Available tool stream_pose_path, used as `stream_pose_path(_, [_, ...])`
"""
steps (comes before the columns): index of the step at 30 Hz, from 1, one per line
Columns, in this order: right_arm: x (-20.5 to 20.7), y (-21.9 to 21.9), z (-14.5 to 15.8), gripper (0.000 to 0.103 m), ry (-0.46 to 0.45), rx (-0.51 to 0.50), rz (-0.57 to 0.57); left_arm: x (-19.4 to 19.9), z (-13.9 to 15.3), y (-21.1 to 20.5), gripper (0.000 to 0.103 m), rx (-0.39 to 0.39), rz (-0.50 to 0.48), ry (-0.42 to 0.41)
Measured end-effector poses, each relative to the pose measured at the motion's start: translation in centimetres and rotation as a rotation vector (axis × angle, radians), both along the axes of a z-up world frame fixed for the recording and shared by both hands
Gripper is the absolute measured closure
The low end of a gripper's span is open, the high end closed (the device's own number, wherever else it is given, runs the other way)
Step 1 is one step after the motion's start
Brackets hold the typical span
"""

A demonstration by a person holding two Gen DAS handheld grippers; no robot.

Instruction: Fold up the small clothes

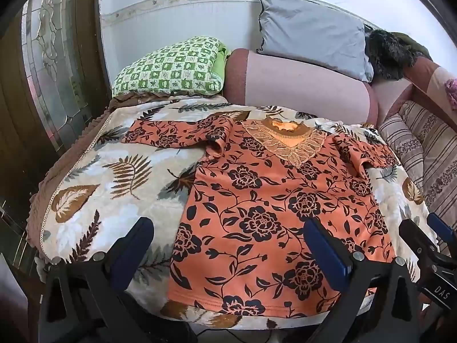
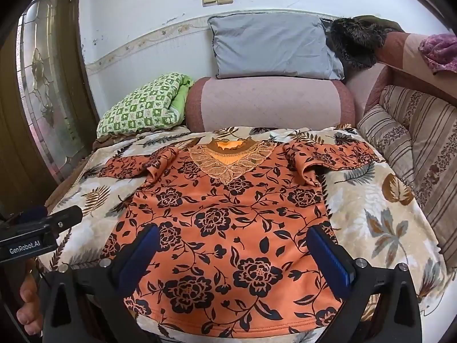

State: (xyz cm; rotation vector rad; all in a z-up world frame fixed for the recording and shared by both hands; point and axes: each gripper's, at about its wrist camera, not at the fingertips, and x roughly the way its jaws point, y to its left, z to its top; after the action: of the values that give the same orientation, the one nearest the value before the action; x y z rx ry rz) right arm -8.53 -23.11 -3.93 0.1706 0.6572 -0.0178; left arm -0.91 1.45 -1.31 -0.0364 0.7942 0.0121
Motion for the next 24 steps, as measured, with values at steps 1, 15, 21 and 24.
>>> stream_pose_path(1, [0.01, 0.02, 0.01, 0.0, 0.001, 0.001, -0.002, 0.02, -0.08, 0.01, 0.0, 0.0, 0.0, 0.002])
stream_pose_path(15, [-0.37, 0.01, 0.23, 0.0, -0.002, -0.001, 0.0, 0.14, -0.5, 0.01, 0.0, 0.001, 0.006, 0.012])
stream_pose_path(21, [-0.32, -0.07, 0.19, 0.0, -0.003, -0.002, -0.001, 0.14, -0.6, 0.09, 0.0, -0.002, 0.008, 0.017])
stream_pose_path(24, [-0.3, -0.08, 0.21, 0.0, -0.002, -0.001, -0.002, 0.11, -0.63, 0.09, 0.0, 0.0, 0.007, 0.015])
